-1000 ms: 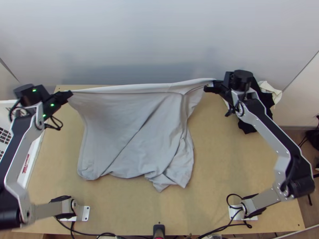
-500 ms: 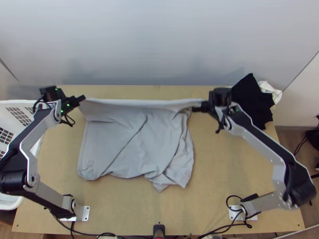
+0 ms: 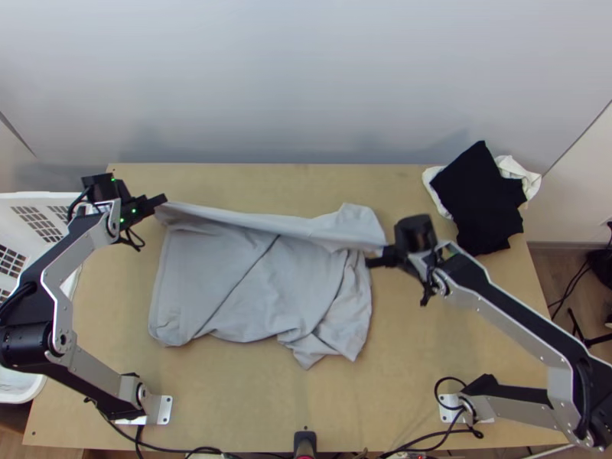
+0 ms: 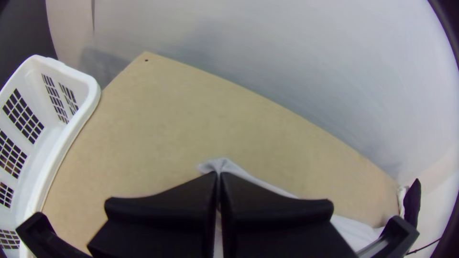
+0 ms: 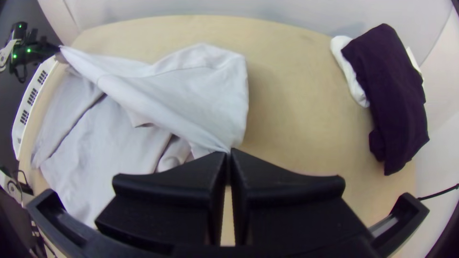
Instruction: Fold the t-shirt
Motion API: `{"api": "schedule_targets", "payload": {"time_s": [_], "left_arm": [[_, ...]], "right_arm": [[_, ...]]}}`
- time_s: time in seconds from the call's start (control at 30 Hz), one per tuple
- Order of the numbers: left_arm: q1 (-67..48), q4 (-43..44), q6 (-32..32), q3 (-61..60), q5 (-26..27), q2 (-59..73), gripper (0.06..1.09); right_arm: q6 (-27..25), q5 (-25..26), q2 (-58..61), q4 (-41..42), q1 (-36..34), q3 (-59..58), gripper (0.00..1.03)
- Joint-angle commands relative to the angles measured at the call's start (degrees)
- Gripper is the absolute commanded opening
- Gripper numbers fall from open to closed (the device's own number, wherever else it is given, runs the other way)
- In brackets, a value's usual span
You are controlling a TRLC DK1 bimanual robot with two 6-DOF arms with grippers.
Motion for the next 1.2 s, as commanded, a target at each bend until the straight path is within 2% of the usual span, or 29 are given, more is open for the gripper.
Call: {"api": "schedule_targets", "payload": {"time_s": [0.0, 0.1, 0.13, 0.17, 0.23, 0.27, 0.3, 0.47, 0.7, 0.83, 0.97, 1.03, 1.17], "left_arm": [[3.1, -0.2, 3.1, -4.0, 0.0, -0.8, 0.1], [3.3, -0.4, 4.4, -5.7, 0.0, -1.5, 0.13], [3.3, -1.1, 4.7, -5.9, 0.0, -1.6, 0.25], [3.2, -2.4, 4.9, -5.9, 0.0, -1.8, 0.42], [3.2, -4.5, 4.8, -5.7, 0.1, -2.9, 0.85], [3.2, -5.7, 4.8, -5.5, 0.5, -3.7, 0.98], [3.3, -6.7, 4.9, -5.2, 0.9, -4.6, 1.01], [3.5, -13.1, 5.0, -4.7, 2.5, -9.1, 1.02], [6.7, -21.8, 6.9, -7.3, 6.5, -20.7, 1.02], [8.3, -30.0, 12.3, -9.3, 10.6, -26.2, 1.02], [8.8, -33.5, 18.2, -13.7, 11.2, -30.1, 1.02], [8.9, -35.8, 21.2, -15.2, 11.1, -30.9, 1.02], [10.7, -36.0, 23.4, -18.3, 11.0, -33.6, 1.02]], "right_arm": [[1.9, -1.0, -1.8, -2.8, 4.7, -5.8, 0.03], [1.5, -2.0, -0.3, -2.3, 5.9, -6.6, 0.04], [1.1, -2.2, 0.3, -2.3, 6.1, -6.5, 0.14], [1.1, -2.2, 0.5, -2.2, 6.1, -6.7, 0.36], [0.5, -2.2, 0.2, -0.5, 6.1, -7.3, 0.84], [0.5, -2.3, -0.1, 0.3, 5.4, -7.2, 1.0], [0.5, -3.5, -0.5, 0.2, 4.8, -6.6, 1.0], [1.0, -10.0, -10.4, -1.4, 3.7, -7.2, 1.0], [1.3, -20.5, -17.5, -14.7, 5.1, -9.2, 0.99], [1.2, -24.9, -18.8, -19.0, 7.1, -9.5, 0.99], [0.5, -30.7, -18.7, -22.1, 10.1, -9.3, 0.99], [-1.1, -31.3, -18.6, -23.4, 12.3, -9.7, 0.99], [-3.8, -32.6, -18.8, -26.0, 15.6, -10.5, 0.99]]}}
